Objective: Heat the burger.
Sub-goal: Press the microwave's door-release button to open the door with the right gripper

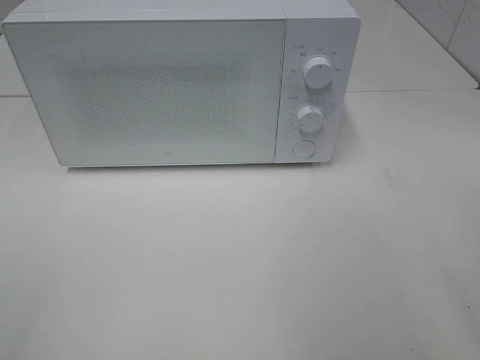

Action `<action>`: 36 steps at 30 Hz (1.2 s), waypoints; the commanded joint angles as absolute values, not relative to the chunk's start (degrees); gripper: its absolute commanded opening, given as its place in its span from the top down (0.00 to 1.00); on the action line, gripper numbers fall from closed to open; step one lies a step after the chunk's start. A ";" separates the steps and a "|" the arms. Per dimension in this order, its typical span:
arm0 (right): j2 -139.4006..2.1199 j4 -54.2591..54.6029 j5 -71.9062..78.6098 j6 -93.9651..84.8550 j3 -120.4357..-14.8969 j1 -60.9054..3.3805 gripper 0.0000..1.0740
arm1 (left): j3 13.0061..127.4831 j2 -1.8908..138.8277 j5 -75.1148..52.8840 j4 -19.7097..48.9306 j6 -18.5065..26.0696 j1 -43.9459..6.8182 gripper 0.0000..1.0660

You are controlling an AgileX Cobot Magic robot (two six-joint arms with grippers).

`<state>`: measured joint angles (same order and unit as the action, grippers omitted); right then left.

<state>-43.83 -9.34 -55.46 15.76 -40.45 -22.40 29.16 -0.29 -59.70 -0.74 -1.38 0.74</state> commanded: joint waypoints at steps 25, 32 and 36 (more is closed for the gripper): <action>-11.23 -10.03 -64.00 12.83 -32.31 -15.01 0.33 | 28.99 -1.49 -59.47 -0.52 -1.38 0.80 0.08; -5.56 -9.17 -60.50 12.72 -30.77 -11.34 0.33 | 28.99 -1.49 -59.47 -0.52 -1.38 0.80 0.08; -1.83 -7.62 -57.70 10.83 -28.99 -8.31 0.33 | 28.99 -1.49 -59.47 -0.52 -1.38 0.80 0.08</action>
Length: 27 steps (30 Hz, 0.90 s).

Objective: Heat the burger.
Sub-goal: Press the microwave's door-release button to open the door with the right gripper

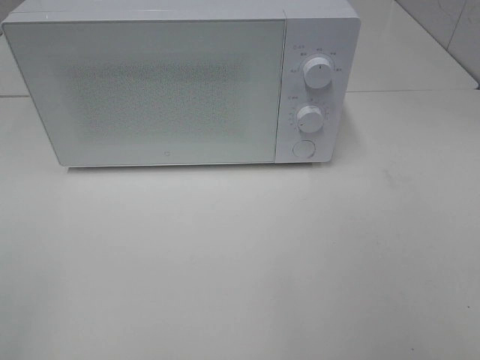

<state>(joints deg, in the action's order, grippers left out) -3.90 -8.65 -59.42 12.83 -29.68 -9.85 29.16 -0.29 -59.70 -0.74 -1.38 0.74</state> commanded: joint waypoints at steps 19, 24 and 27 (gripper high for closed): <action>1.72 -5.96 -57.58 8.77 -28.99 -5.90 0.33 | 28.99 -1.38 -59.47 -0.52 -1.38 0.80 0.08; 1.72 -5.96 -57.58 8.77 -28.99 -5.90 0.33 | 28.99 -1.38 -59.47 -0.52 -1.38 0.80 0.08; 1.72 -5.96 -57.58 8.77 -28.99 -5.90 0.33 | 28.99 -1.38 -59.47 -0.52 -1.38 0.80 0.08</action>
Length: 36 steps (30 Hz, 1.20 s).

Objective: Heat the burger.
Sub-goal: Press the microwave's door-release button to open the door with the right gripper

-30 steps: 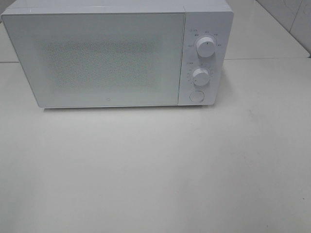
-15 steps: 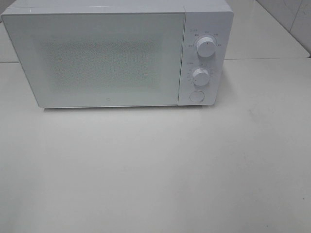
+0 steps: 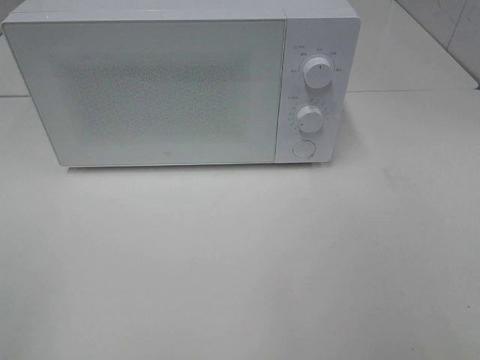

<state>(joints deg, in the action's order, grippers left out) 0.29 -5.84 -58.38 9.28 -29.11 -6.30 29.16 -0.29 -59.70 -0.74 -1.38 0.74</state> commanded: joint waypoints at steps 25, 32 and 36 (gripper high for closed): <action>-0.92 -5.79 -54.60 8.59 -30.31 -5.90 0.33 | 28.99 -1.38 -59.47 -0.52 -1.38 0.80 0.08; -9.40 -5.56 -48.07 8.59 -30.60 -5.90 0.33 | 28.99 -1.38 -59.47 -0.52 -1.38 0.80 0.08; -13.69 -5.56 -43.54 8.77 -30.60 -5.90 0.33 | 28.99 -1.38 -59.47 -0.52 -1.38 0.80 0.08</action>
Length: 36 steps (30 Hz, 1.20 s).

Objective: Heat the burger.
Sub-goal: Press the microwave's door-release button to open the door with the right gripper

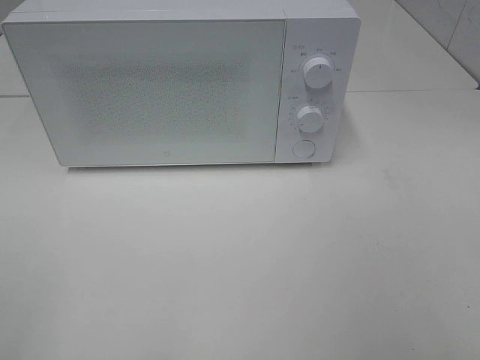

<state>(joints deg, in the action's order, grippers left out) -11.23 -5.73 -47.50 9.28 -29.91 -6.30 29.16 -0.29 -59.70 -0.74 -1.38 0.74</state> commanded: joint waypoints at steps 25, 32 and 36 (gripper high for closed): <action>-40.91 -5.56 -17.99 9.22 -29.68 -5.90 0.33 | 28.99 -1.38 -59.47 -0.52 -1.38 0.80 0.08; -46.70 -5.56 -7.39 9.22 -26.76 -5.90 0.33 | 28.99 -1.38 -59.47 -0.52 -1.38 0.80 0.08; -52.25 -5.56 0.40 9.22 -25.32 -5.90 0.33 | 28.99 -1.38 -59.47 -0.52 -1.38 0.80 0.08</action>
<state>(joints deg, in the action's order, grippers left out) -52.02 -5.67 -1.95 9.28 -25.61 -6.30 29.16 -0.29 -59.70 -0.74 -1.38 0.74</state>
